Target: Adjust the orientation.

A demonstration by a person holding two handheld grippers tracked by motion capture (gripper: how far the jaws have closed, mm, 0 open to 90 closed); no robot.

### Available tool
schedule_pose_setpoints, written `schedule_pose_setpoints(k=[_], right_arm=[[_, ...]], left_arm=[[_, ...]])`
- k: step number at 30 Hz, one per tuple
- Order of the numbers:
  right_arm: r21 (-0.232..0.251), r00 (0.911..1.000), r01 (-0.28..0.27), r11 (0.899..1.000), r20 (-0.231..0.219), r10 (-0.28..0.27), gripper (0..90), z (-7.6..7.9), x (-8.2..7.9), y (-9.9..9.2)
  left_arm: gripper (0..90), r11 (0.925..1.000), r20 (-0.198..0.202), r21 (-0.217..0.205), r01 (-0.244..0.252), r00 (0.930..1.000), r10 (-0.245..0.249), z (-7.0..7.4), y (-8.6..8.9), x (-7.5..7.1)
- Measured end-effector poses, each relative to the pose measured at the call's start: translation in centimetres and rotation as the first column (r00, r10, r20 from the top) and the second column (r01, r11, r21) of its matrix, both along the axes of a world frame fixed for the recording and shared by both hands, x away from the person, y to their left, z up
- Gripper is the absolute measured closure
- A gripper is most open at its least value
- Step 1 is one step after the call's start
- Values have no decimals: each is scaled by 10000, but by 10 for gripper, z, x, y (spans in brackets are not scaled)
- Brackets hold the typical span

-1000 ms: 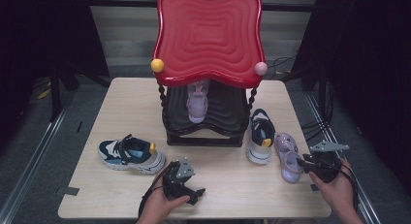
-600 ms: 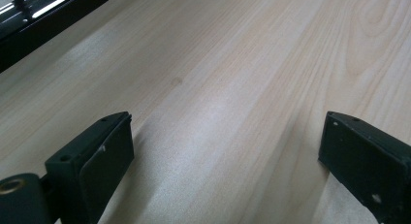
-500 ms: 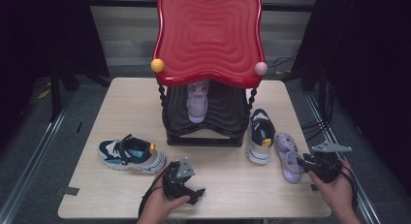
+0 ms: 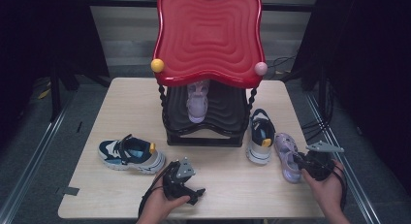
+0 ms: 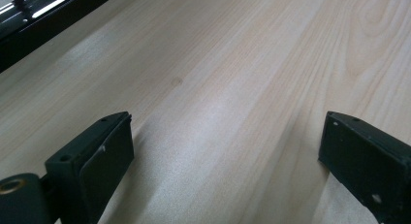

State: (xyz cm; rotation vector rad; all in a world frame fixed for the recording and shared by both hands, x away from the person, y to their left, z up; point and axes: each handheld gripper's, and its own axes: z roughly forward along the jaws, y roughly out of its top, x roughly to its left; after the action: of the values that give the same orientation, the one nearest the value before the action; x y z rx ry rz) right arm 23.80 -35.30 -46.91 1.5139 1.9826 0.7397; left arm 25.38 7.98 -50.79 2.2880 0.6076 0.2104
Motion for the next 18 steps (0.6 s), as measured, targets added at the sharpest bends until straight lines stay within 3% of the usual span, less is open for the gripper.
schedule_pose_setpoints(k=[18], right_arm=[[345,9996,197,9992,206,-204,769,-8,2,-2]], left_arm=[[50,10000,-4,-4,-4,10000,4,0,0,0]])
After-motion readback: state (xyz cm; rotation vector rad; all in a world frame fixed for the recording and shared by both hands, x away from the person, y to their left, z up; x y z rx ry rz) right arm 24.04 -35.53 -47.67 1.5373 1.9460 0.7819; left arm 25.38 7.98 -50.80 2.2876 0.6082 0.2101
